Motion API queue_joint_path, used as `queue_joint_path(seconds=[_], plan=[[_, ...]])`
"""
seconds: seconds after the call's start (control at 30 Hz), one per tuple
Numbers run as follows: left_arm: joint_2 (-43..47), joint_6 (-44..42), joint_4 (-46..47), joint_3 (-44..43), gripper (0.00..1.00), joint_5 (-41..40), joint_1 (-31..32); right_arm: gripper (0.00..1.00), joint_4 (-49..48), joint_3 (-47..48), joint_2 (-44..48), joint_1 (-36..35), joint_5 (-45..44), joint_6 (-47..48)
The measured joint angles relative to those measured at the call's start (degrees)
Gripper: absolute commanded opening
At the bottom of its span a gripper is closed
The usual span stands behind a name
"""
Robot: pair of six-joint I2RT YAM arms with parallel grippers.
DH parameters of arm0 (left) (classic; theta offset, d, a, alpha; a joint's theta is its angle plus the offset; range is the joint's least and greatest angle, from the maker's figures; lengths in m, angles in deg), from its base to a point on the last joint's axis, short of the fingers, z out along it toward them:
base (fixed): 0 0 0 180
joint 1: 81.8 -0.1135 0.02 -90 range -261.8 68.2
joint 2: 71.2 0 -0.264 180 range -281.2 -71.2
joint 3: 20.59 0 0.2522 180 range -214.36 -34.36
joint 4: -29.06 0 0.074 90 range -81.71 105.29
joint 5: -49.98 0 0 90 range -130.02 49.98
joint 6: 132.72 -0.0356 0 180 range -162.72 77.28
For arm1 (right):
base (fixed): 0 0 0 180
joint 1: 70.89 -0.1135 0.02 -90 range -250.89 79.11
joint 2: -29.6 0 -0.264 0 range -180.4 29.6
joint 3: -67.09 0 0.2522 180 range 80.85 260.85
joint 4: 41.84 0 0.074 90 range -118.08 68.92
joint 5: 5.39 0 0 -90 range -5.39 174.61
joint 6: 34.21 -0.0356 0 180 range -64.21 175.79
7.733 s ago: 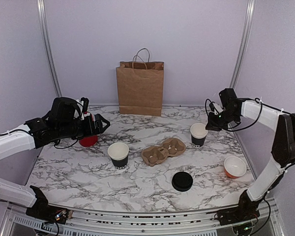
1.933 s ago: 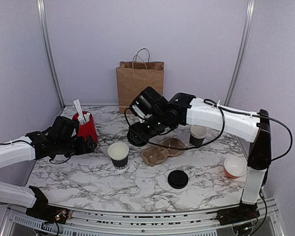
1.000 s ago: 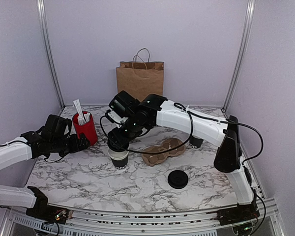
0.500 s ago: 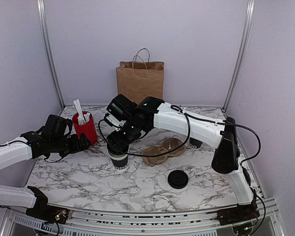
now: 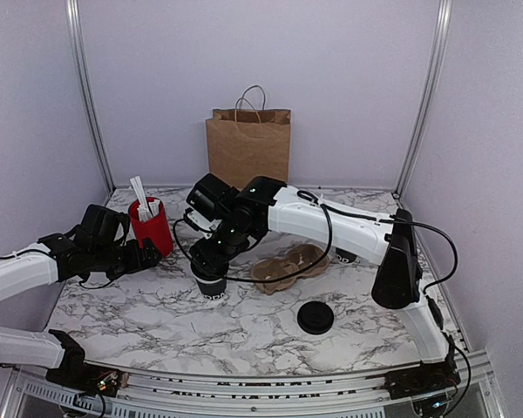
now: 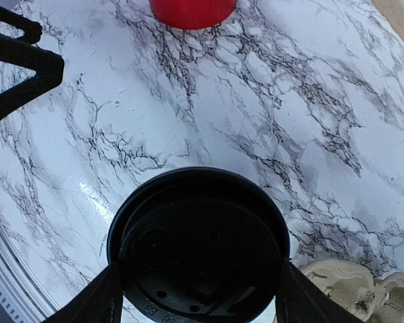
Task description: Pack the takeout coffee
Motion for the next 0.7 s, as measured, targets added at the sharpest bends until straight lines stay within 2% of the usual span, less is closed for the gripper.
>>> queue_joint_path(seconds=[0.7], plan=[[-2.5,0.5,3.5,0.5,0.99,5.1,0.5,0.75,0.7,1.5,-1.9,-0.3,-0.3,0.0]])
